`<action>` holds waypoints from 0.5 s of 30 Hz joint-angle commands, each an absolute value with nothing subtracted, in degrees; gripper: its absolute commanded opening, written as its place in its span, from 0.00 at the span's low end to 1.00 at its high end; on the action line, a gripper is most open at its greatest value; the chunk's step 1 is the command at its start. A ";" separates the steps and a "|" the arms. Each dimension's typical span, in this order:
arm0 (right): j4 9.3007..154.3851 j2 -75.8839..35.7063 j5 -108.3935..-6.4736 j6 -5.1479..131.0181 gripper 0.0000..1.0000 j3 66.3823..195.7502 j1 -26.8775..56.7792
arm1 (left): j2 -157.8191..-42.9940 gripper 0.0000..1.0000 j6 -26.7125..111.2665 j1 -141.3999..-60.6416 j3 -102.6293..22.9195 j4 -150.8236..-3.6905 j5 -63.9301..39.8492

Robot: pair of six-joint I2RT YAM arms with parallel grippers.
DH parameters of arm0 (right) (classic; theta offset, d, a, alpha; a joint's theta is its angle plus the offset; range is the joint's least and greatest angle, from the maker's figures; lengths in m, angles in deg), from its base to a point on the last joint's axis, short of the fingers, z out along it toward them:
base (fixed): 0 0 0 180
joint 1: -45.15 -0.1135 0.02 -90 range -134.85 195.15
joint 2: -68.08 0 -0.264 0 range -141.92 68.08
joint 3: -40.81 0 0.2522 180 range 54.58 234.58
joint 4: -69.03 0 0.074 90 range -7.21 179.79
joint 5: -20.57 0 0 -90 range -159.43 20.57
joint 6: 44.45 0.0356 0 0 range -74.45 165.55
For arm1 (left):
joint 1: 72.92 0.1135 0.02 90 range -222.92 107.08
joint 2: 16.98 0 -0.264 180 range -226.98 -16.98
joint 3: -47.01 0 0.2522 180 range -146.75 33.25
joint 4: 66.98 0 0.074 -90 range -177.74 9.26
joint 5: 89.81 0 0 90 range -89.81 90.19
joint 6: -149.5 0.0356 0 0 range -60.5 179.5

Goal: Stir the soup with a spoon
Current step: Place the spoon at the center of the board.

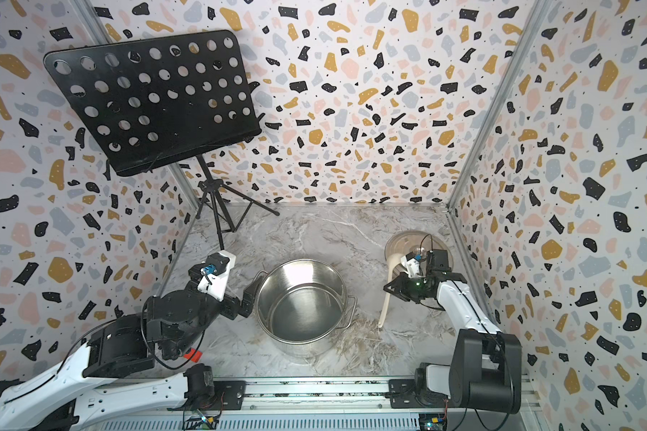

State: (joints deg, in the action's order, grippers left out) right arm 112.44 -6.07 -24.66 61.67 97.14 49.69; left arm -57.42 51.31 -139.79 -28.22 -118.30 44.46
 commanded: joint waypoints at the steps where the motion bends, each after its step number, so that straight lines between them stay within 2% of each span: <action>1: 108.19 -5.50 -23.22 61.46 0.00 96.79 48.41 | -57.60 1.00 50.54 -138.52 -28.11 -117.74 46.37; 15: 95.83 -17.15 -20.70 64.53 0.00 93.34 40.98 | -58.06 0.99 46.86 -136.62 -28.49 -122.02 45.62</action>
State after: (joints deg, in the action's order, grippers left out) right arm 99.39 -15.98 -22.47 64.60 93.10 41.58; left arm -58.78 48.73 -137.00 -28.24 -121.69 45.27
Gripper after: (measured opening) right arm 0.091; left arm 0.993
